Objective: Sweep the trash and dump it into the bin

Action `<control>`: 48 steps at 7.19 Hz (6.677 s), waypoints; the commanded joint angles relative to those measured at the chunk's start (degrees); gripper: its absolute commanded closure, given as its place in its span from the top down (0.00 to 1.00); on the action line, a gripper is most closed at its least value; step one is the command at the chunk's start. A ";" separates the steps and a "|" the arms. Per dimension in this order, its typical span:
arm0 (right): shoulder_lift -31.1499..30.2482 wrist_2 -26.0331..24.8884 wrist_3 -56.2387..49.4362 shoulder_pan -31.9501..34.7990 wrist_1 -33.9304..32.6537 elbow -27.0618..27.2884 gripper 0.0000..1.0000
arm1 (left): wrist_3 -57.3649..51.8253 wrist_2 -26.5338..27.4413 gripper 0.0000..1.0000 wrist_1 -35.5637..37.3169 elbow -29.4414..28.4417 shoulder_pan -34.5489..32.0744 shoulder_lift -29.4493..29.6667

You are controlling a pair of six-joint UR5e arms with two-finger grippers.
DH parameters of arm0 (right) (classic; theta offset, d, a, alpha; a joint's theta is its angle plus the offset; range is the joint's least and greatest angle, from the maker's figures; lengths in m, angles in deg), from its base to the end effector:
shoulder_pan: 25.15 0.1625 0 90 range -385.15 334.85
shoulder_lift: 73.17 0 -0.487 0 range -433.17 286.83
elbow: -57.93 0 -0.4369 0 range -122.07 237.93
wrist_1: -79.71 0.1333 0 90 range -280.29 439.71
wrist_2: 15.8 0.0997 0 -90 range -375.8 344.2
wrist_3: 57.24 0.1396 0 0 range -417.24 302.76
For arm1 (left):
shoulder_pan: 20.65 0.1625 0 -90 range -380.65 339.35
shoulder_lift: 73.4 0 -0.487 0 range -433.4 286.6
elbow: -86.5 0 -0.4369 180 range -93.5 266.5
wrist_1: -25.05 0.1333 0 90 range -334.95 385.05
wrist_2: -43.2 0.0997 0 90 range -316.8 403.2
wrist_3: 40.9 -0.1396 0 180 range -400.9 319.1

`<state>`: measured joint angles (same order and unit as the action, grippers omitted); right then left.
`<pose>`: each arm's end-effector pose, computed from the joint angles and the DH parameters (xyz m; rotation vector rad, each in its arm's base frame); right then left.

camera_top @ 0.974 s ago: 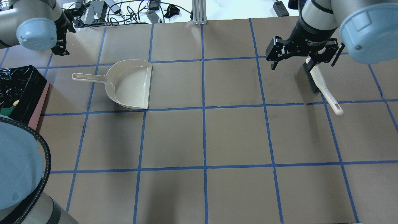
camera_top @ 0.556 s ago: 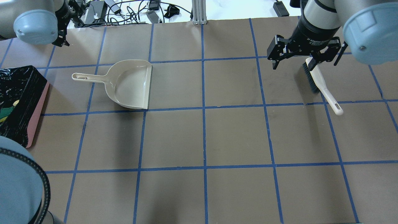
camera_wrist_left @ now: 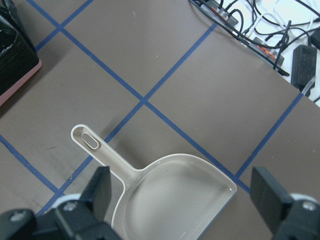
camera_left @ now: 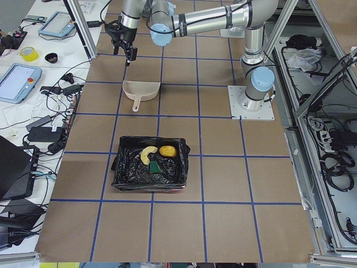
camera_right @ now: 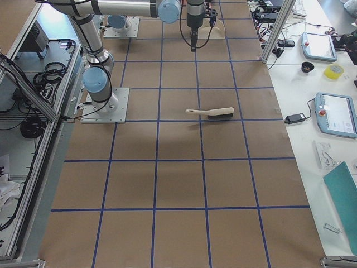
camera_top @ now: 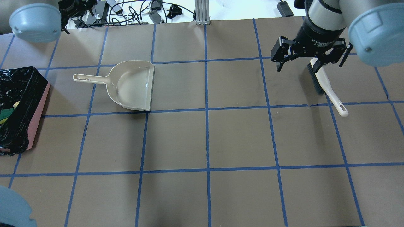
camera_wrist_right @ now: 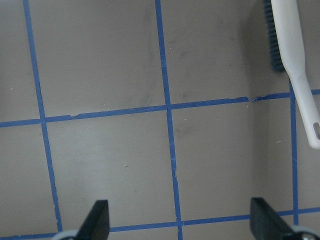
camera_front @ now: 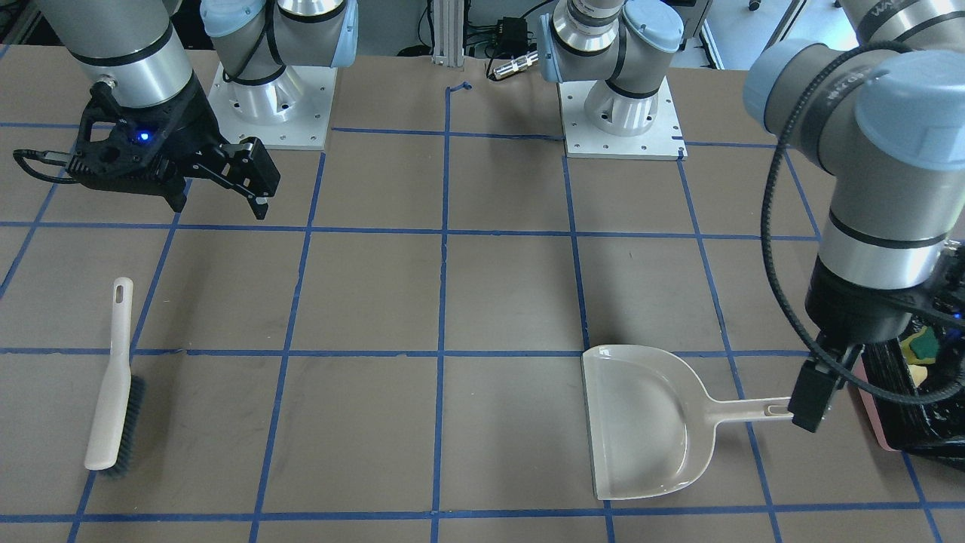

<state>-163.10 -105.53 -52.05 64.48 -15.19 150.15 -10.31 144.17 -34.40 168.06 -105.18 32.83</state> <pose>0.1304 -0.5440 0.4971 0.1518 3.1305 -0.0710 -0.0382 -0.7209 0.4831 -0.9752 2.8102 -0.6464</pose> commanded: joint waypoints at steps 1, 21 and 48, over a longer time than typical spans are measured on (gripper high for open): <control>0.02 -0.18 0.00 0.01 -0.02 0.06 1.00 | -13.65 -0.24 1.00 -4.16 0.70 -2.73 -3.03; -2.70 -0.18 0.35 0.19 5.08 0.77 1.00 | -36.59 -10.70 1.00 -25.74 5.63 -6.88 -10.86; -1.47 -0.27 -0.62 0.19 4.11 0.59 1.00 | -53.42 -19.67 1.00 0.65 4.40 29.03 2.94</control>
<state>-164.65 -105.81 -52.67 64.67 -11.00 150.74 -68.55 124.22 -33.55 172.47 -72.55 36.71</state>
